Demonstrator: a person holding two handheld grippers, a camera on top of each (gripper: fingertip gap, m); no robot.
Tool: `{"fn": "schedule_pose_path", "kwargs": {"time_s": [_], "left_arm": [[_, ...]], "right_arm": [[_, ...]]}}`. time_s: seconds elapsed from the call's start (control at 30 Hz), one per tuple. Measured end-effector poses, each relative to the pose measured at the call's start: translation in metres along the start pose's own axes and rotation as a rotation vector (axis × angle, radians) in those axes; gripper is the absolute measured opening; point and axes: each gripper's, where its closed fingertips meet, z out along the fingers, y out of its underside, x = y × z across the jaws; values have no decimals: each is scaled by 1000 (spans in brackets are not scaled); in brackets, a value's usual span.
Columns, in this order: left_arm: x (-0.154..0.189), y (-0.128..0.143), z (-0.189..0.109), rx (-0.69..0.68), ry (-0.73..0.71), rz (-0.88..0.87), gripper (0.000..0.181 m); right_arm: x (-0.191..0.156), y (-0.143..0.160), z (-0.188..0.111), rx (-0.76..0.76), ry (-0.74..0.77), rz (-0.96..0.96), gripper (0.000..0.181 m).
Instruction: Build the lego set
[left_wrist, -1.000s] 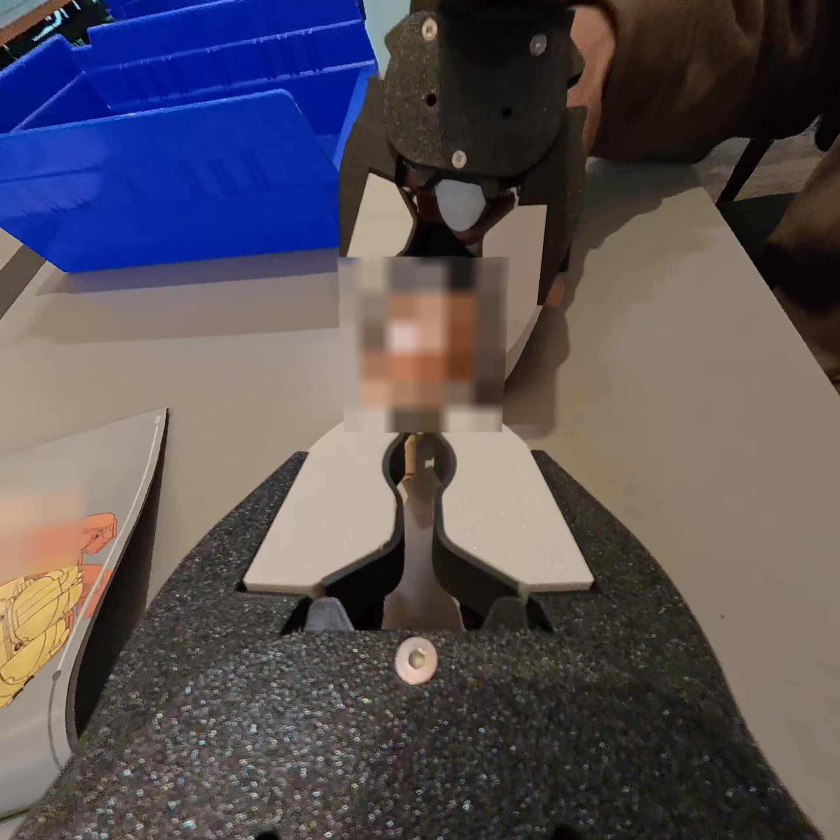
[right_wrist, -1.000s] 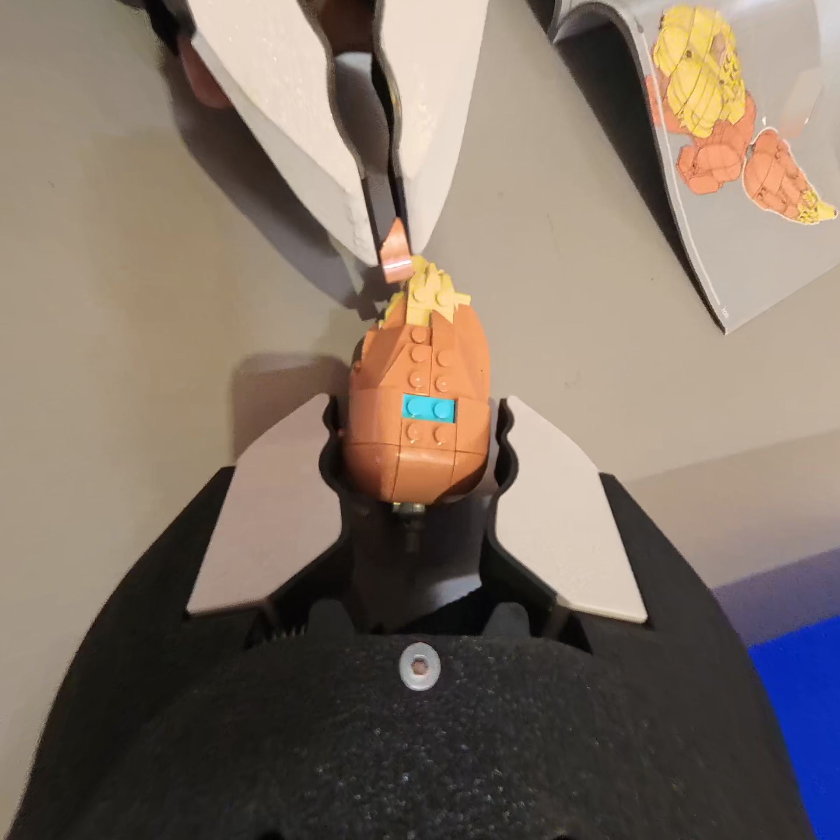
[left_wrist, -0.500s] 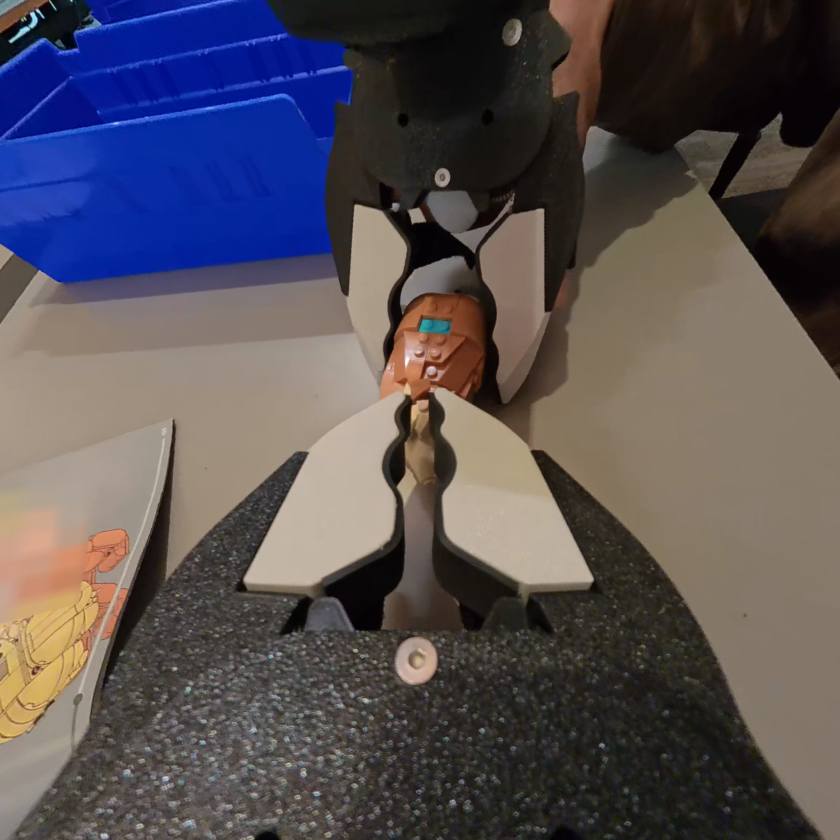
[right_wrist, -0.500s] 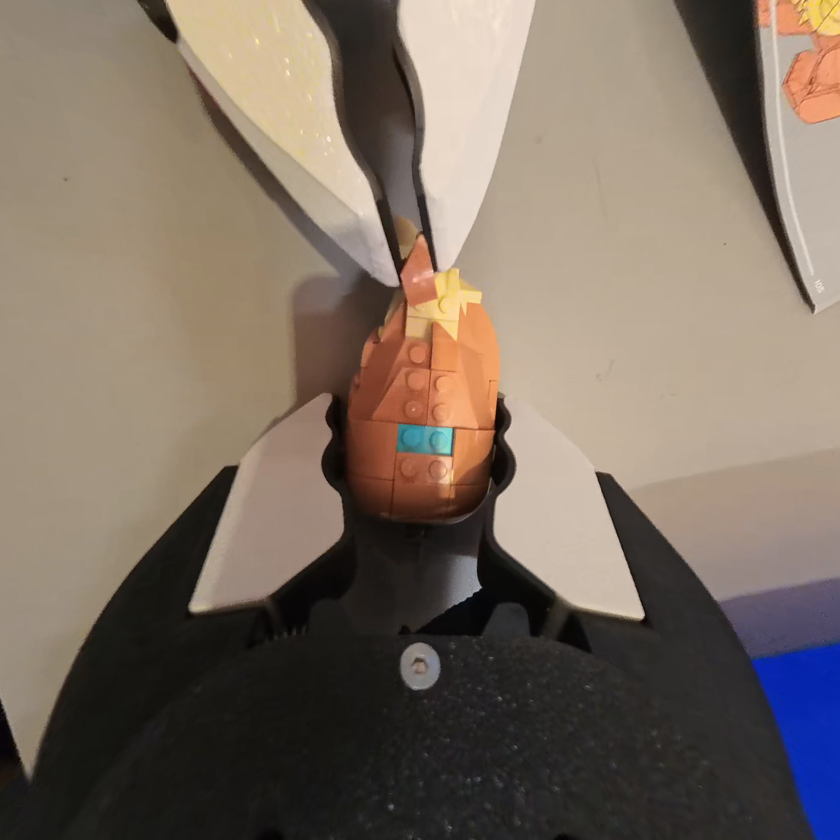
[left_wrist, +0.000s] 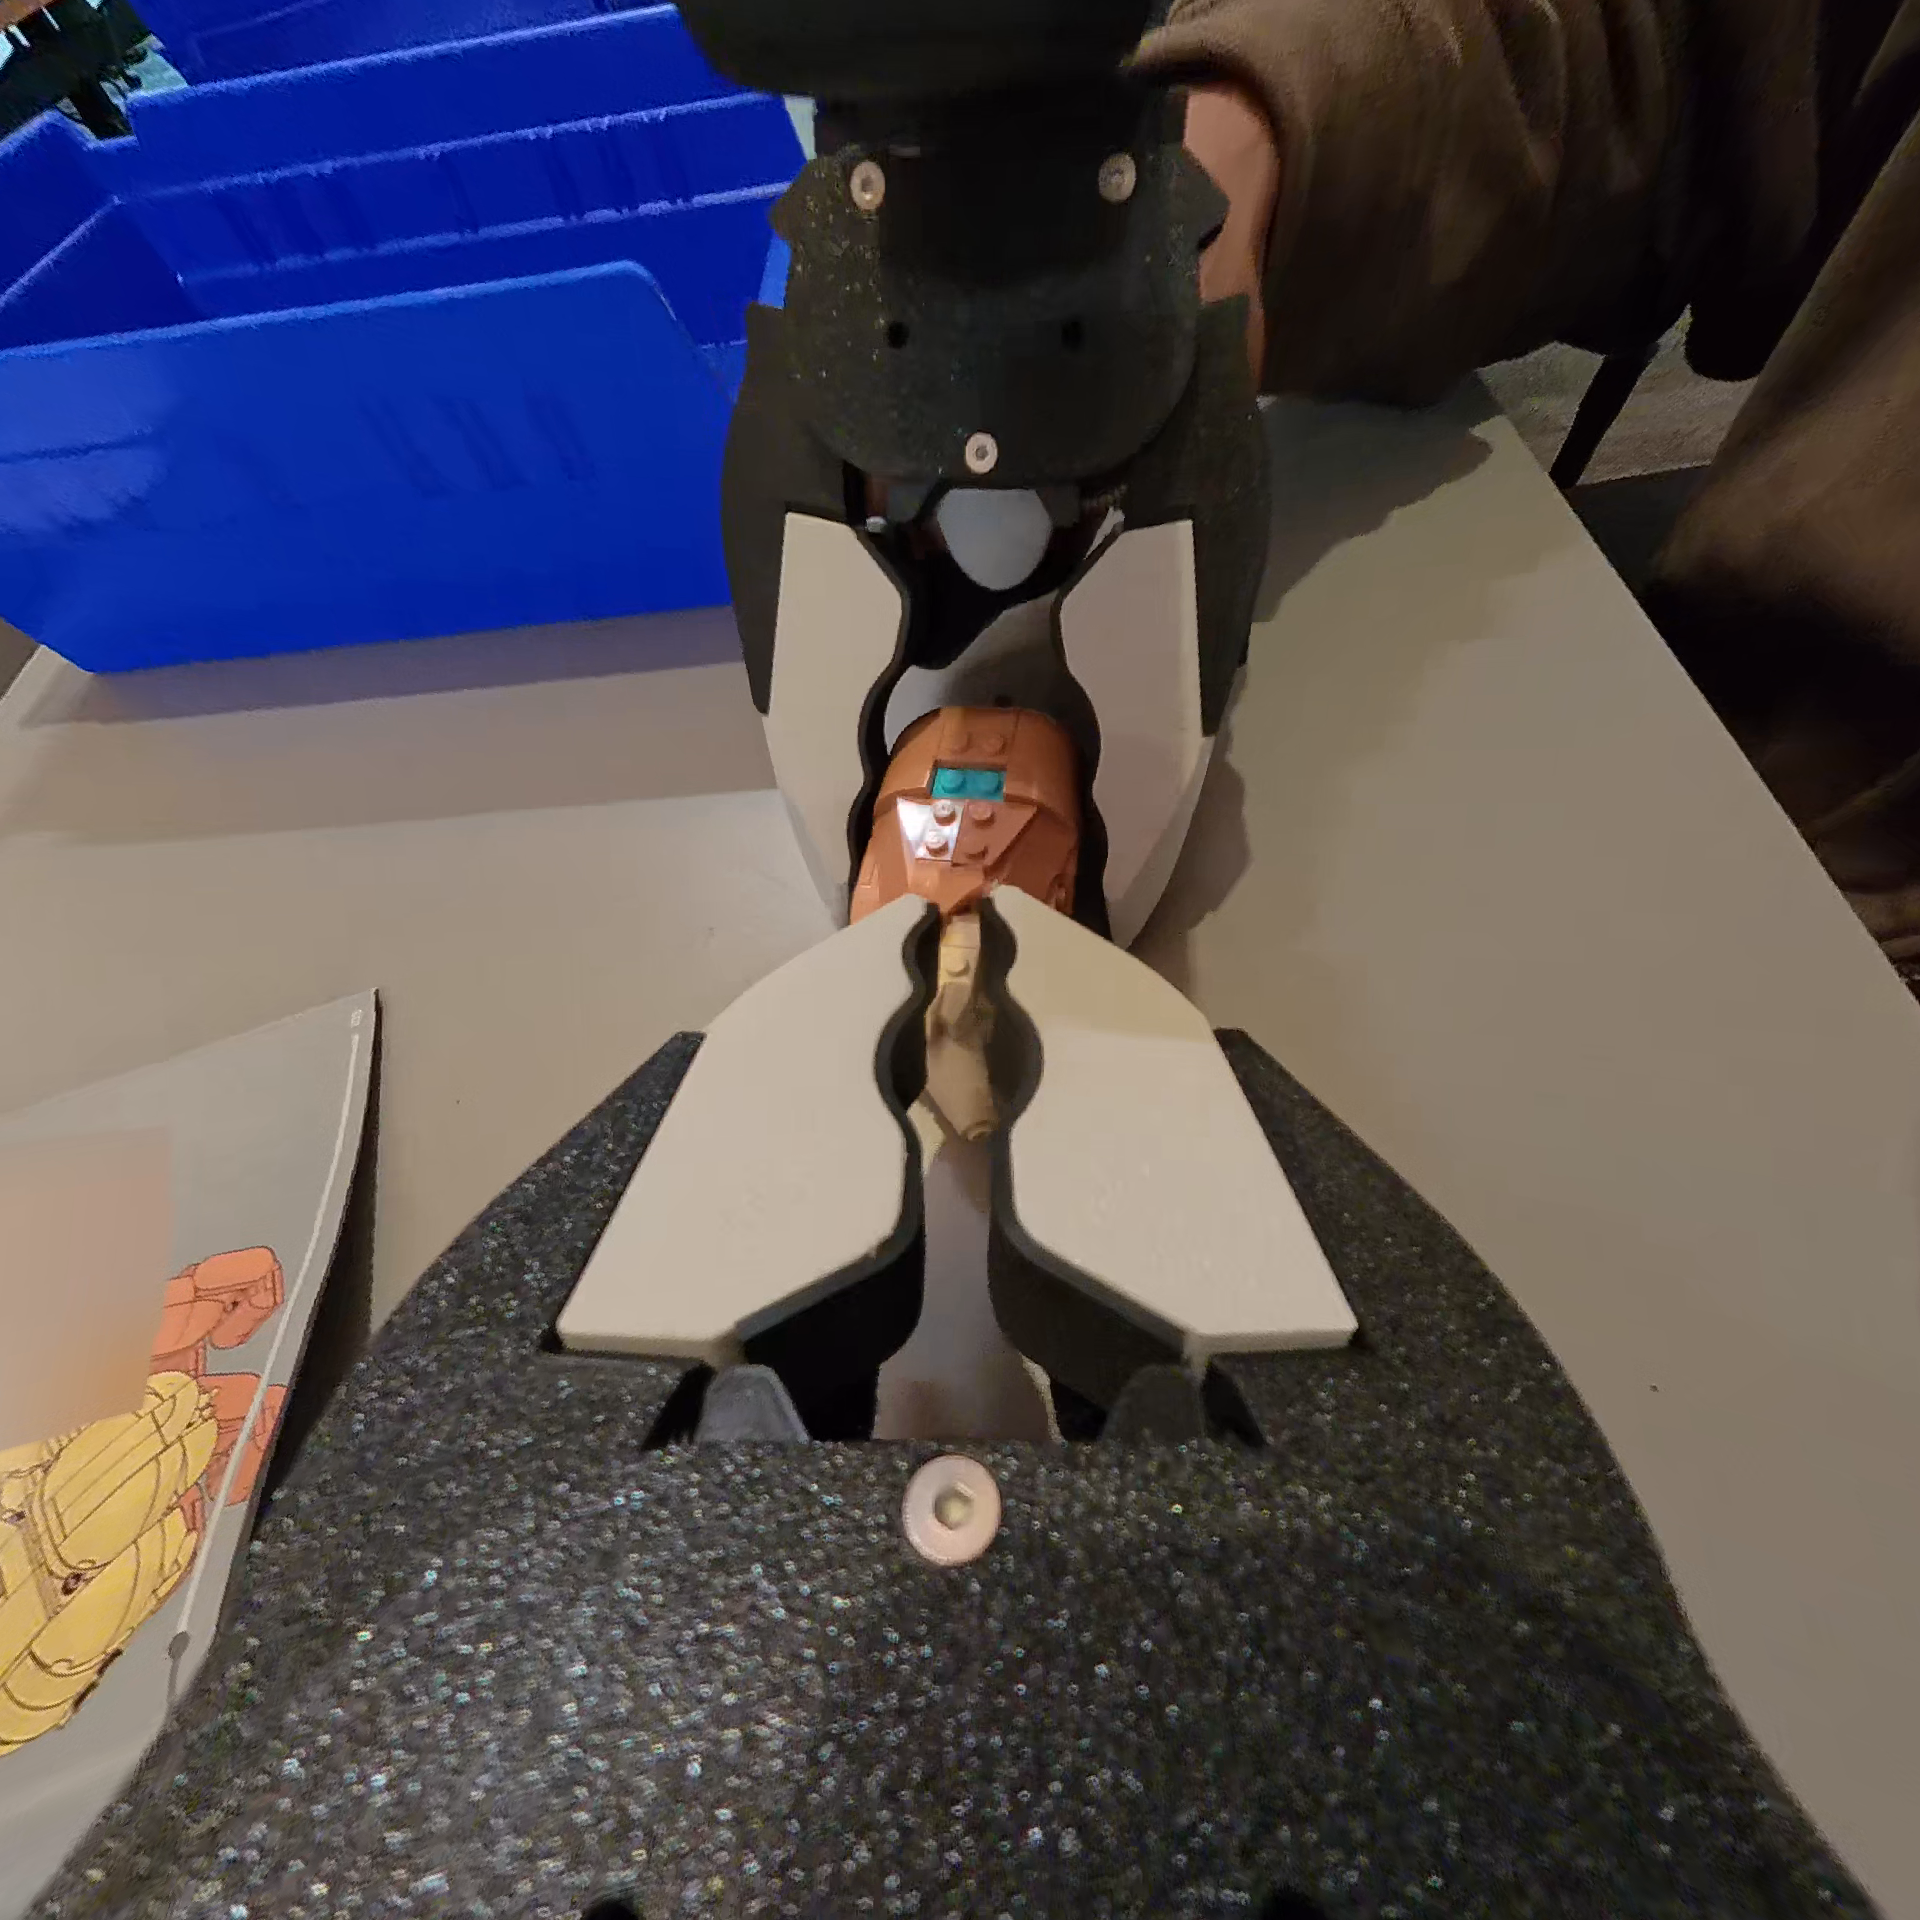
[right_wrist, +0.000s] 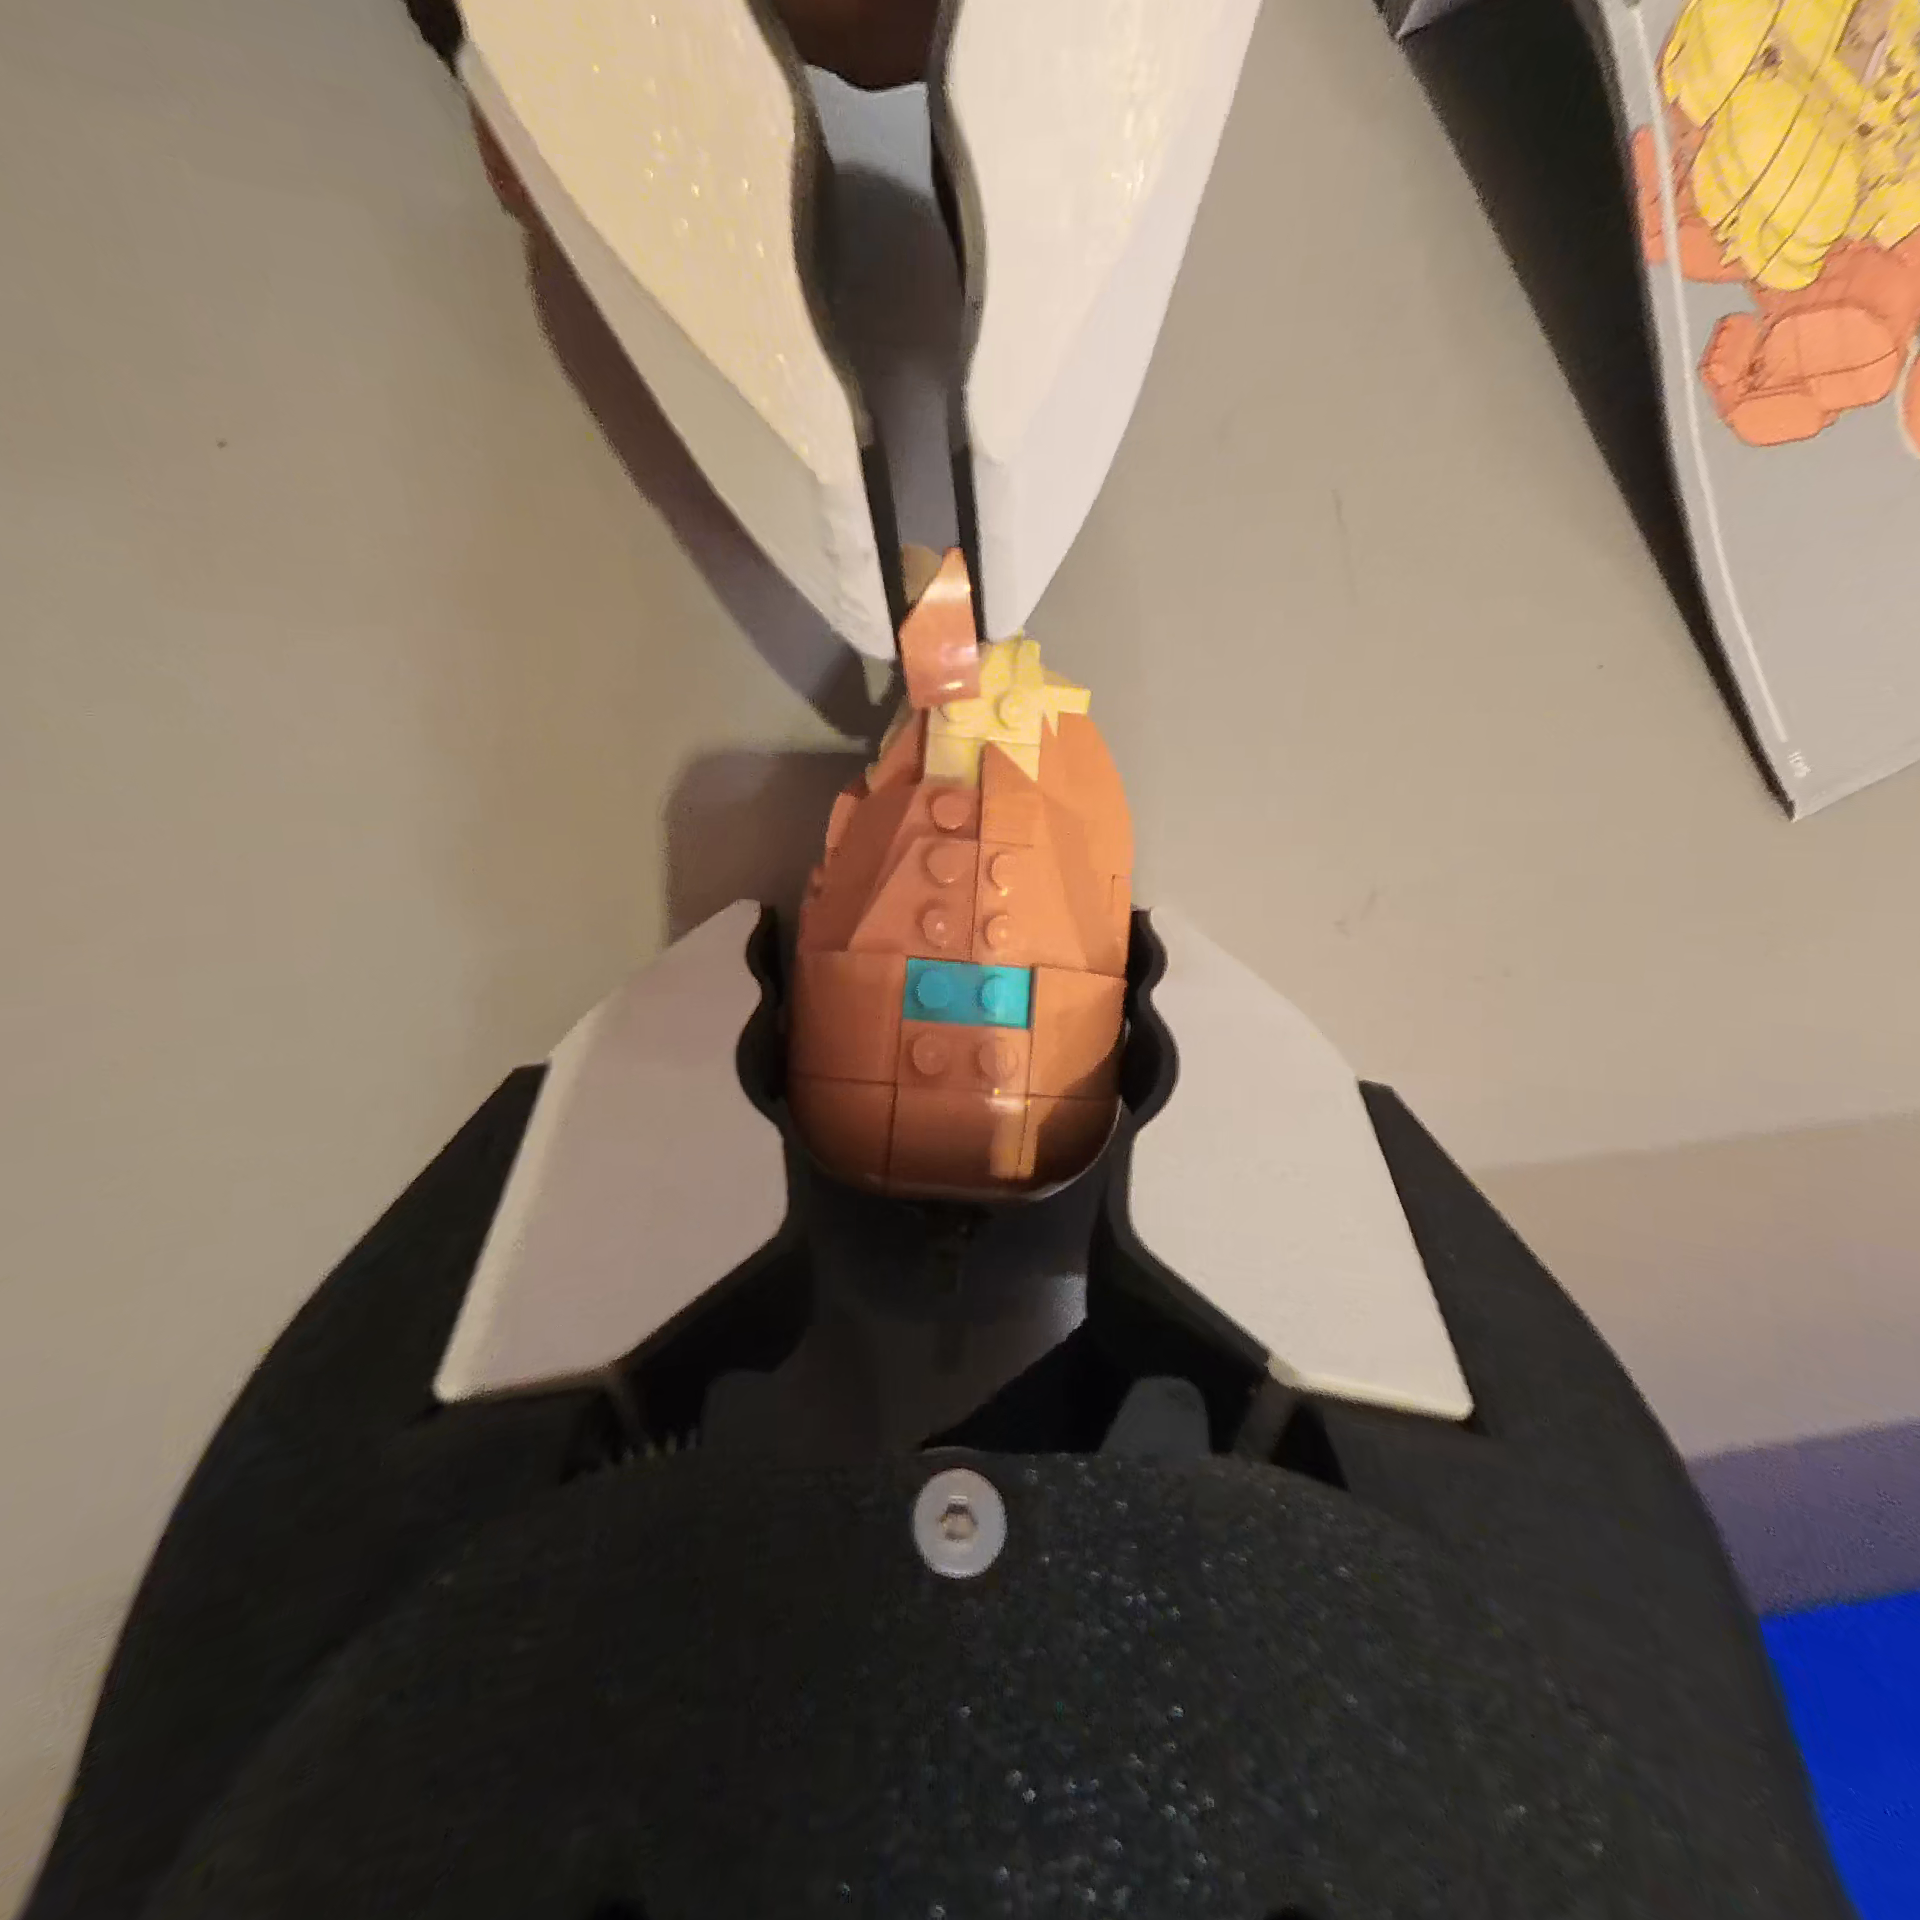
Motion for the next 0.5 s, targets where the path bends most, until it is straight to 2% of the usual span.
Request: {"fn": "schedule_pose_path", "kwargs": {"time_s": [0.5], "left_arm": [[5,-4,6,-54,-36,100,7]], "right_arm": [[-4,-16,-8,156,-30,33,64]]}}
